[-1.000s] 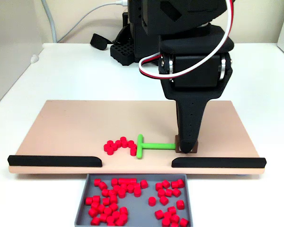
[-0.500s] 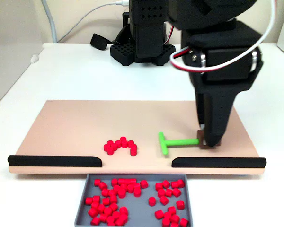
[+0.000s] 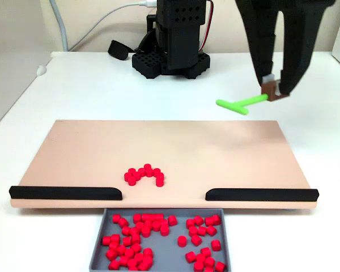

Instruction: Gather the left side granules

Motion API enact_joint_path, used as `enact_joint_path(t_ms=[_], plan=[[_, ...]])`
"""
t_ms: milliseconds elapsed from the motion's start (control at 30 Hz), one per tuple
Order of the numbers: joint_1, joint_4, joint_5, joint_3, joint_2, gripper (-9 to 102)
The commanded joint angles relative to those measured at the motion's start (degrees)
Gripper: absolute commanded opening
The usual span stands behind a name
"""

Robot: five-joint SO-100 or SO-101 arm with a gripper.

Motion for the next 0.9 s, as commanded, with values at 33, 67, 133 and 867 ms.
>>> enact_joint_path(t_ms=[33,67,133,867], plan=[[4.39,0.35,-15.64,10.28,13.18,0],[5.54,0.35,-19.34,11.95,14.94,0],[7.65,0.35,-26.81,14.85,18.02,0],[22.76,-0.35,-77.78,20.92,19.86,0]])
